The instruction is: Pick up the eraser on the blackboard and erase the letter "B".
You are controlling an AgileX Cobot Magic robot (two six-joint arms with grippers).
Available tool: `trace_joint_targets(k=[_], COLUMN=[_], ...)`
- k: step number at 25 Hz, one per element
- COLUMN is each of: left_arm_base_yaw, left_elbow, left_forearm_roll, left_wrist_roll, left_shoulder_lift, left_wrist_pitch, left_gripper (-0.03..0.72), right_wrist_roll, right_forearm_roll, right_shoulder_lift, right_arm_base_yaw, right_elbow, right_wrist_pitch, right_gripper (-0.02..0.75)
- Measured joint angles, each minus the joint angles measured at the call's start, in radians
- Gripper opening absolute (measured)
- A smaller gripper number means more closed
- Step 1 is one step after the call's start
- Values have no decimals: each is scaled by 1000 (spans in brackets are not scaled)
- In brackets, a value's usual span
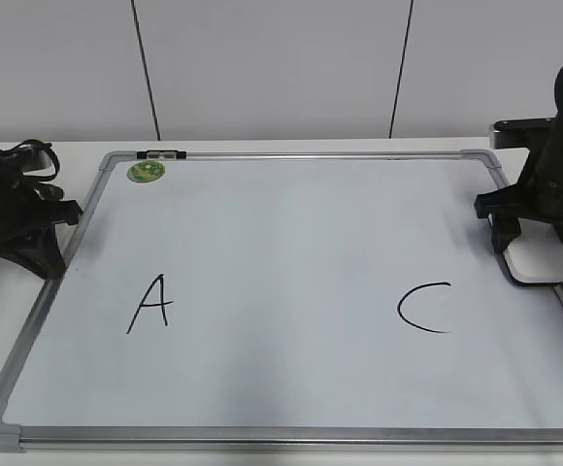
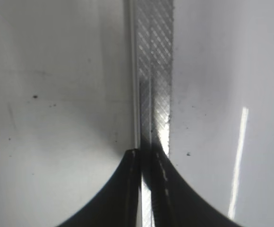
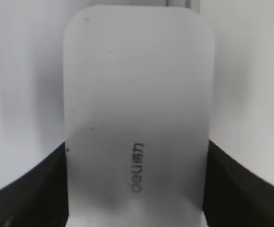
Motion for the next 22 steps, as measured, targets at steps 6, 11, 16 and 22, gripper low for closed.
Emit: trace_joint_targets(k=[6, 11, 16, 22], left_arm_base_yaw=[0, 0, 0, 0], left_elbow=[0, 0, -25, -180], left_forearm_roll=[0, 0, 0, -2], left_wrist_roll=[0, 0, 2, 2], left_shoulder_lift=[0, 0, 8, 15], left_wrist_pitch=[0, 0, 22, 157], left_gripper=[46, 47, 116, 384], right_wrist_roll=[7, 7, -2, -50], right_forearm_roll=[-4, -4, -4, -2], right_shoulder_lift=[0, -4, -71, -160], right_arm_base_yaw=[0, 0, 0, 0], right_elbow=[0, 0, -7, -16], right_wrist_pitch=[0, 0, 11, 60], right_gripper=[592, 596, 596, 595])
